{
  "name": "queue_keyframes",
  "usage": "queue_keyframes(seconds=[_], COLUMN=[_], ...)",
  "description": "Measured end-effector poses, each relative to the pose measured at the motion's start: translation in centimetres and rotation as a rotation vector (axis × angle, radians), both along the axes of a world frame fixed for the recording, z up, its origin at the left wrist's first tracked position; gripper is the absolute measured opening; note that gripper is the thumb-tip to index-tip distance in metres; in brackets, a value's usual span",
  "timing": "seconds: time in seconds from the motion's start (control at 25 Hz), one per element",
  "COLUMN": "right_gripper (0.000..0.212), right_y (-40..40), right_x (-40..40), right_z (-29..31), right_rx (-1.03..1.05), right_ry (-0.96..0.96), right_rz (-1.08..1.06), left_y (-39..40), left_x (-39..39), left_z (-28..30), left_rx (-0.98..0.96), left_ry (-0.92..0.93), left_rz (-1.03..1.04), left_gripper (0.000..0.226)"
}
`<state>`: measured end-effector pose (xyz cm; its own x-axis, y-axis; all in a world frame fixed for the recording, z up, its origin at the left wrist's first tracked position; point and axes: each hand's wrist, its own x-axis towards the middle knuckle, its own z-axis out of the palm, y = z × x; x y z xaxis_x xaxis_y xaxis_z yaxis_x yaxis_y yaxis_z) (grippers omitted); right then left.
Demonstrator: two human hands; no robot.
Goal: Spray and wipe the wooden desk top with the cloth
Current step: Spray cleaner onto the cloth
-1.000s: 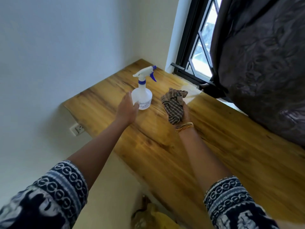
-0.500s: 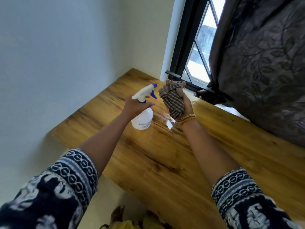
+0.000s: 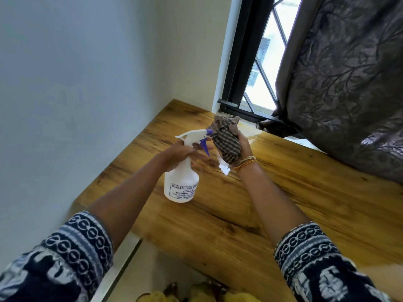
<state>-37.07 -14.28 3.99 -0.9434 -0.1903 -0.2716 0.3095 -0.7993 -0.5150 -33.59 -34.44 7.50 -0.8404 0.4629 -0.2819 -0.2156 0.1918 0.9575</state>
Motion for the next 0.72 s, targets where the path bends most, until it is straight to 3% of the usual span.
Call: queue_keyframes(seconds=[0.16,0.28,0.32,0.44,0.72], right_gripper=[0.054,0.064,0.065,0.055,0.049], right_y=[-1.4,-1.8,-1.9,-2.0,-2.2], right_x=[-0.4,-0.8,-0.9,-1.0,-1.6], right_z=[1.1,0.9,0.8,0.9,0.3], right_rx=[0.005,0.001,0.004,0.029,0.066], right_ry=[-0.001,0.004,0.005,-0.008,-0.036], right_rz=[0.018,0.018,0.016,0.026,0.054], left_y=[-0.7,-1.3,-1.2,-1.1,-1.5], left_x=[0.1,-0.6,-0.8,-0.7,-1.5], left_z=[0.6,-0.3,-0.4,0.5,0.9], left_rx=[-0.047,-0.178,-0.198,-0.216,-0.195], left_ry=[-0.081,-0.067,-0.062,-0.013,0.000], left_rz=[0.034,0.101,0.141,0.247,0.225], left_gripper=[0.040,0.063,0.058,0.025,0.035])
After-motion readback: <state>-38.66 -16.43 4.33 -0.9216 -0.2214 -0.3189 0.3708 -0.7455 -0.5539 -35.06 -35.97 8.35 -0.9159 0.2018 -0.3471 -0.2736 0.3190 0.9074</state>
